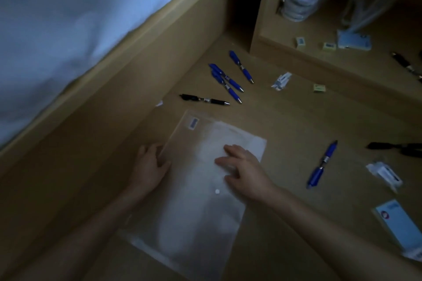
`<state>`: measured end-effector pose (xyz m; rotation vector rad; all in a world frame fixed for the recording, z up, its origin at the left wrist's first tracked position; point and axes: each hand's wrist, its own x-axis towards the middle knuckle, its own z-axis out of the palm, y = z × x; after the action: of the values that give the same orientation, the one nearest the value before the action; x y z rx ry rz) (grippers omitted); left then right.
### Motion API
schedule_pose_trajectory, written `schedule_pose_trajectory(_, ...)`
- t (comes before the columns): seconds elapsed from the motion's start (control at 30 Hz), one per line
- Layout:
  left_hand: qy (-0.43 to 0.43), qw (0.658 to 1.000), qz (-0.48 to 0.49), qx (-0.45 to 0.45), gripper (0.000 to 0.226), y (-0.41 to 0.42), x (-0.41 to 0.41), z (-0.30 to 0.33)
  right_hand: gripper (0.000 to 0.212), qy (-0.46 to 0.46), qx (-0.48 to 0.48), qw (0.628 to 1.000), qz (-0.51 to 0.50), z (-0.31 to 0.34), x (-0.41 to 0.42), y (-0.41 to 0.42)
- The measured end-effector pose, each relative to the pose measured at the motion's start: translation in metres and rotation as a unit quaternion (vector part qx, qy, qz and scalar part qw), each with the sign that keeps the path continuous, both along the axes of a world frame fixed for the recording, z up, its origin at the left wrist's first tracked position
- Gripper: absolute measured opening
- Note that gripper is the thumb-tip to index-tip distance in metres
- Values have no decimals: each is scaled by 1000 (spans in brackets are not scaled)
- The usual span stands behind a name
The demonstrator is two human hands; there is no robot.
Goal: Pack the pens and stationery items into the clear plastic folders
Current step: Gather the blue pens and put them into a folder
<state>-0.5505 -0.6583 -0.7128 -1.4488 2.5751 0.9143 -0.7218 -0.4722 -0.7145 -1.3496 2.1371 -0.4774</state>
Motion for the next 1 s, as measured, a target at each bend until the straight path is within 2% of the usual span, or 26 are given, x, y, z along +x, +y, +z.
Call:
schedule_pose_trajectory(0.1,29,999,-1,-19,33,4,-8,0,49,-4,-1,1000,-8,-8,-14,8)
schedule_pose_trajectory(0.2,28,999,-2,-16,24,12,-13,4,50,6,-28,996,-80,-12,-27,18)
schedule_pose_trajectory(0.33,15,1000,-3,13,20,34,-15,3,42,73,-60,977,-192,-17,-33,26)
schedule_pose_trajectory(0.47,8,998,-38,55,13,70,-1,2,31,93,-72,964,-239,-20,-37,23)
schedule_pose_trajectory(0.53,-20,986,-131,105,25,89,20,9,42,73,-64,973,-210,-20,-37,22)
schedule_pose_trajectory(0.6,-43,955,-231,184,46,102,45,17,58,57,-42,987,-145,-18,-35,21)
schedule_pose_trajectory(0.67,-45,941,-251,222,50,105,64,21,78,58,-24,994,-91,-19,-29,21)
schedule_pose_trajectory(0.73,-10,952,-228,204,48,96,64,21,87,64,-17,996,-67,-17,-24,24)
schedule_pose_trajectory(0.8,50,965,-210,152,41,84,52,19,85,86,-6,995,-42,-15,-18,31)
schedule_pose_trajectory(0.9,88,970,-218,53,27,68,24,13,76,89,-6,993,-72,-11,-12,44)
schedule_pose_trajectory(1.0,83,957,-277,16,37,68,0,8,61,66,-16,993,-100,-9,-11,49)
